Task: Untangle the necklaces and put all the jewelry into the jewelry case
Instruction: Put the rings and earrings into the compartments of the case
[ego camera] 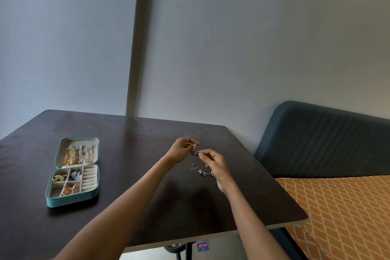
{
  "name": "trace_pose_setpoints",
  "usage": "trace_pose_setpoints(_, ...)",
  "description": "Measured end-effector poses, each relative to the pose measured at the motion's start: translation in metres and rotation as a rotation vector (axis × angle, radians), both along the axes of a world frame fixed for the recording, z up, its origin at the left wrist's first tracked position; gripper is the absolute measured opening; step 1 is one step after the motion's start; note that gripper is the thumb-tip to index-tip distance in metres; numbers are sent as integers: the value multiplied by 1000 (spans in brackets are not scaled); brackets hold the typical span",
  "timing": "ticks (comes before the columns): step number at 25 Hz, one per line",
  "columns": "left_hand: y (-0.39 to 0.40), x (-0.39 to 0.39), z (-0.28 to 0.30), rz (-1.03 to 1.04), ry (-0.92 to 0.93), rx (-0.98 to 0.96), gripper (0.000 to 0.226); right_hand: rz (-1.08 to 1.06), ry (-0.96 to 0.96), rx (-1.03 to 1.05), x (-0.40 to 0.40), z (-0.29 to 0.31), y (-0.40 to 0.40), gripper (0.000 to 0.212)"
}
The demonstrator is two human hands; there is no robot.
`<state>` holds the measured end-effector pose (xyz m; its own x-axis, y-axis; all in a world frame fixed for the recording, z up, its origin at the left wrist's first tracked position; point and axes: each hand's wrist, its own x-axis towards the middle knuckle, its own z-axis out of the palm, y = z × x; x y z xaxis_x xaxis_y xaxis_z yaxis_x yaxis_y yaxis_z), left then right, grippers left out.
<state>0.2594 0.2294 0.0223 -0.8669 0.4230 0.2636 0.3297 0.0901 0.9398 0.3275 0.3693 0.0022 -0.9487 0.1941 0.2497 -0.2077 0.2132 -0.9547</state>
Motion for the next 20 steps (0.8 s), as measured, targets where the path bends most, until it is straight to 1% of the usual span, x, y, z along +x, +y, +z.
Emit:
trace_pose_setpoints(3, 8, 1, 0, 30, -108, 93, 20, 15, 38, -71, -5, 4, -2, 6)
trace_pose_setpoints(7, 14, 2, -11, -77, -366, 206, 17, 56, 22, -199, -8, 3, -2, 9)
trace_pose_setpoints(9, 15, 3, -14, -79, -396, 201, 17, 61, -14, -294, -9, -1, -4, 11)
trace_pose_setpoints(11, 13, 6, -13, 14, -341, 200, 24, 1, -52, -392, -11, -5, -9, 11)
trace_pose_setpoints(13, 8, 6, -12, 93, -222, 206, 27, -77, -68, -446, -15, -8, -12, 11)
trace_pose_setpoints(15, 0, 5, -13, 33, -80, 105, 22, -104, -77, -423, -17, -9, -15, 10)
trace_pose_setpoints(16, -2, 3, -14, 1, -33, 48, 16, -100, -78, -399, -18, -9, -16, 10)
trace_pose_setpoints(18, -4, -1, -14, 14, -1, -6, 5, -86, -72, -345, -18, -10, -17, 8)
trace_pose_setpoints(20, -6, -4, -11, 51, 5, -14, 3, -70, -52, -338, -18, -8, -18, 4)
